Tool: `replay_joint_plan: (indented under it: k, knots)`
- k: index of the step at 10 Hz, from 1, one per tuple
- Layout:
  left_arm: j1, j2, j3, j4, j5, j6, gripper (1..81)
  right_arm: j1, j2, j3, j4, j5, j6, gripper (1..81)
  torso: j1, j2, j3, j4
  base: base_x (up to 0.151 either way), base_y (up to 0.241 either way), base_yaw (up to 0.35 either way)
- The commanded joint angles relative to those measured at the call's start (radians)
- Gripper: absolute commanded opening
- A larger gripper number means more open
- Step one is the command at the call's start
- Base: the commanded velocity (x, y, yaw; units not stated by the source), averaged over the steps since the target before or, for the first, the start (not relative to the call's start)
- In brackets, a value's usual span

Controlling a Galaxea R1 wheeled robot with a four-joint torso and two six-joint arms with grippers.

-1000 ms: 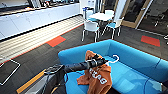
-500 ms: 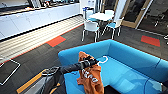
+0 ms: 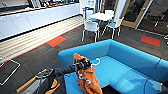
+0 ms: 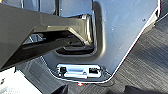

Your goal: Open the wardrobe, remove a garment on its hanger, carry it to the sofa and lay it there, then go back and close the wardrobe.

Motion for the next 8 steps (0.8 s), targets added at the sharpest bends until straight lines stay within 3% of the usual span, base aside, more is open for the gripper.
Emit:
replay_joint_plan:
  k: [1,5,6,8]
  knots:
    - [-0.154,-0.069,0.019,0.100,0.086,0.021,1.0,-0.003,0.007,0.006,0.000,-0.049,-0.003,81.1,0.000,0.000,0.000,0.000,0.000,0.000,0.000]
    - [-0.111,-0.116,0.057,0.159,0.092,0.022,1.0,-0.003,0.007,0.006,0.000,-0.048,-0.003,81.1,0.000,0.000,0.000,0.000,0.000,0.000,0.000]
    - [-0.102,-0.118,0.079,0.174,0.094,0.021,81.1,-0.003,0.007,0.006,0.000,-0.048,-0.003,81.1,0.000,0.000,0.000,0.000,0.000,0.000,0.000]
    - [-0.083,-0.118,0.117,0.203,0.094,0.021,81.1,-0.003,0.007,0.005,0.000,-0.042,-0.003,81.1,0.000,0.000,0.000,0.000,0.000,0.000,0.000]
